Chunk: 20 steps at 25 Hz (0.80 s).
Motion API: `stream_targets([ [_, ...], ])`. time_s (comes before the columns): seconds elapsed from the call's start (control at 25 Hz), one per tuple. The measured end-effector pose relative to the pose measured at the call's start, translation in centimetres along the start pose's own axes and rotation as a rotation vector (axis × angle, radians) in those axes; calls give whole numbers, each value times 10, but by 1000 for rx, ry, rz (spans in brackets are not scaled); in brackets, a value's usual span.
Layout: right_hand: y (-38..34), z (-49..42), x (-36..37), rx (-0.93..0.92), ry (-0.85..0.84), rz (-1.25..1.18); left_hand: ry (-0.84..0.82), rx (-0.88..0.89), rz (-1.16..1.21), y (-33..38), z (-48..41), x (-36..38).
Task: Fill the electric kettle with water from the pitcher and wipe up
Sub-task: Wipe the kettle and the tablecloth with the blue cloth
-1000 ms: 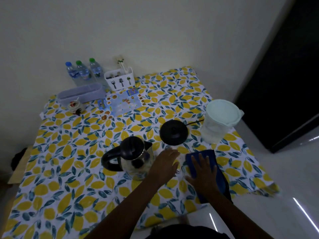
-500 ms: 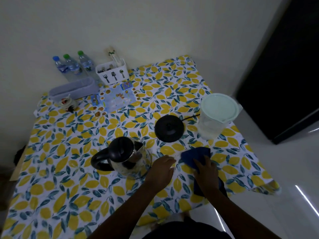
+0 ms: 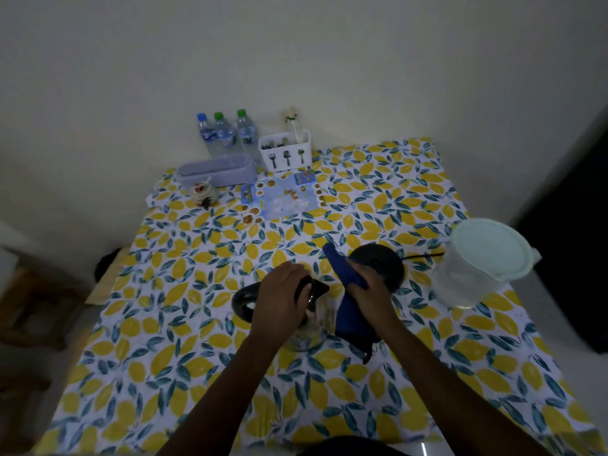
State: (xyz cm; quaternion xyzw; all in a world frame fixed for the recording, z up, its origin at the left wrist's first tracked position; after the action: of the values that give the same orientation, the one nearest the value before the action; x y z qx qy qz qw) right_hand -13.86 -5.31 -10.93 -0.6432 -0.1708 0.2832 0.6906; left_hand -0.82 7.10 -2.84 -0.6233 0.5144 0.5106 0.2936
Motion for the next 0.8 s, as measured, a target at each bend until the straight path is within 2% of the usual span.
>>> stream_targets([
  [0.08, -13, -23, 33, 80, -146, -41, -100, -59, -27, -21, 1, 11],
  [0.16, -10, -37, 65, 245, -282, -135, -154, -98, 7, -27, 5, 19],
  [0.24, -3, -47, 82, 390, -310, -219, -175, -122, 31, -28, 6, 23],
  [0.36, 14, -55, 84, 517, -233, -272, -191, -119, 25, -32, 7, 30],
  [0.52, 47, -43, 73, 533, -109, -365, -181, -107, 11, -32, 5, 31],
  [0.72, 50, 10, 61, 498, 84, -632, -209, -102, 28, -34, 3, 31],
  [0.8, 46, 34, 63, 424, 64, -579, -255, -84, 50, -35, 2, 34],
])
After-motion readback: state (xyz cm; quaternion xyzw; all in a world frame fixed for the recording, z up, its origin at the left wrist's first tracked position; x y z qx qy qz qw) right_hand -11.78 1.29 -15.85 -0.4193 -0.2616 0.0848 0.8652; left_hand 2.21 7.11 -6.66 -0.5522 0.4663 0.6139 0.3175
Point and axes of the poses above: each hand's wrist, its own z-axis away from the middle knuckle, its own x-axis out of the palm, y = z × x, the point moved 9 cm from there along -z, towards the middle knuckle, and after that the axes turned 14 degrees about -z, right-handed, at the moved point
